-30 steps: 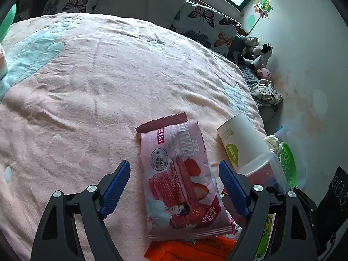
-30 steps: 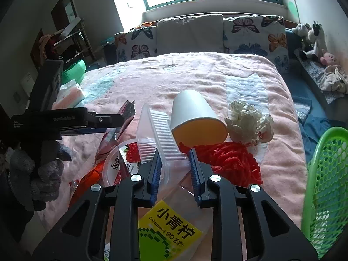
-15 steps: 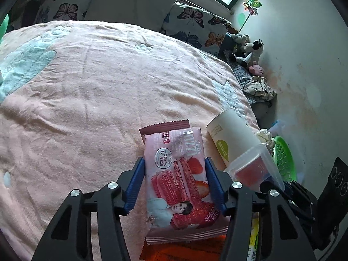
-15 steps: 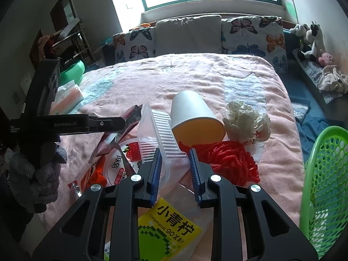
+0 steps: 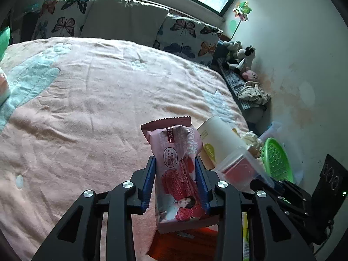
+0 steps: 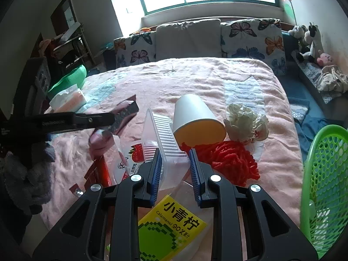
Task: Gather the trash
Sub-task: 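Carry the clear tray to the green basket and release it with the right tool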
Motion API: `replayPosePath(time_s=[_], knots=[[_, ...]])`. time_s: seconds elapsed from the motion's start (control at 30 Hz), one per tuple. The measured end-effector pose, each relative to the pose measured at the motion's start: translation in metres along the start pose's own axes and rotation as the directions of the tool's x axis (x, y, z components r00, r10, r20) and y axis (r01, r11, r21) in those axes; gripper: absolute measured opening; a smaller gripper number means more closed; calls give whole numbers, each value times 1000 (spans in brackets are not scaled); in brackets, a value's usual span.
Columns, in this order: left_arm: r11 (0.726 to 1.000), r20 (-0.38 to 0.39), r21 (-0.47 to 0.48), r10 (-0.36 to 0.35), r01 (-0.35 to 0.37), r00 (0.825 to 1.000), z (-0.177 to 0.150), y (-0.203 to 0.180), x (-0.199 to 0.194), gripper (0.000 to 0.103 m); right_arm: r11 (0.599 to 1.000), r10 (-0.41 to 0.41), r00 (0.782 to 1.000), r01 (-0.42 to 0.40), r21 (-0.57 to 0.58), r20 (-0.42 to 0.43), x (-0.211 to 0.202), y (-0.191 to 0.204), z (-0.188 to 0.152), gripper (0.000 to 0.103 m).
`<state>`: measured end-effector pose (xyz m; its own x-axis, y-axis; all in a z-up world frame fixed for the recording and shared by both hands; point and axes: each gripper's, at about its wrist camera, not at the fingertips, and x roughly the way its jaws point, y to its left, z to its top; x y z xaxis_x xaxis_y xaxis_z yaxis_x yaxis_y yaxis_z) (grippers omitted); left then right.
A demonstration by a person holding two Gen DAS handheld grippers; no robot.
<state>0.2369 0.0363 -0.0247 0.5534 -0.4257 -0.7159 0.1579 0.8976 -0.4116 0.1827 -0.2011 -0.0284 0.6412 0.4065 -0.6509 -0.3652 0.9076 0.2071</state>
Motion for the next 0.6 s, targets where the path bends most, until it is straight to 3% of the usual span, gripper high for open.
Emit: replayPosePath(time_s=[0.33, 0.6], knots=[[998, 57, 42, -43, 40, 997, 7, -27, -30, 35, 1000, -15, 998, 14, 17, 68, -34, -6, 2, 26], [988, 49, 117, -109, 102, 993, 10, -75, -30, 35, 993, -101, 988, 92, 76, 119, -77, -40, -9, 26]])
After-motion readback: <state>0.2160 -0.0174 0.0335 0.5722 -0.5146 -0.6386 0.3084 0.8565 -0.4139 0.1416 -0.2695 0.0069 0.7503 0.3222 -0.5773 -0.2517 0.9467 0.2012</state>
